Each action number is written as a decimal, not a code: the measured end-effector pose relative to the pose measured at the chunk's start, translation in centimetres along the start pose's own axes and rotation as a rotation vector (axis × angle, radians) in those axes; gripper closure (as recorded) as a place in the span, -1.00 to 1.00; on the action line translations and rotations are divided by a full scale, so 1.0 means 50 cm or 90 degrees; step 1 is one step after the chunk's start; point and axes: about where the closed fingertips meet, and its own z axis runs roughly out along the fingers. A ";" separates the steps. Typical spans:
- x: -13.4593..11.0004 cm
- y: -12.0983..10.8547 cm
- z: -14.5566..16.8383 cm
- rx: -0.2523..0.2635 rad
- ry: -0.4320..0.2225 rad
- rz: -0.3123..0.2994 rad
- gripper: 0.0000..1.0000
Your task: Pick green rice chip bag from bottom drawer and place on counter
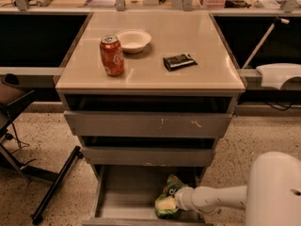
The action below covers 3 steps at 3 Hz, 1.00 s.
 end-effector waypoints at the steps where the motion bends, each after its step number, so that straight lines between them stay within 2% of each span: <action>1: 0.038 0.009 0.077 -0.022 0.039 0.014 -1.00; 2: 0.077 -0.004 0.154 -0.026 0.060 0.043 -1.00; 3: 0.079 -0.008 0.163 -0.024 0.058 0.046 -1.00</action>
Offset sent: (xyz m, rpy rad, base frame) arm 0.0087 0.0233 -0.1367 0.0144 0.1825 -0.0510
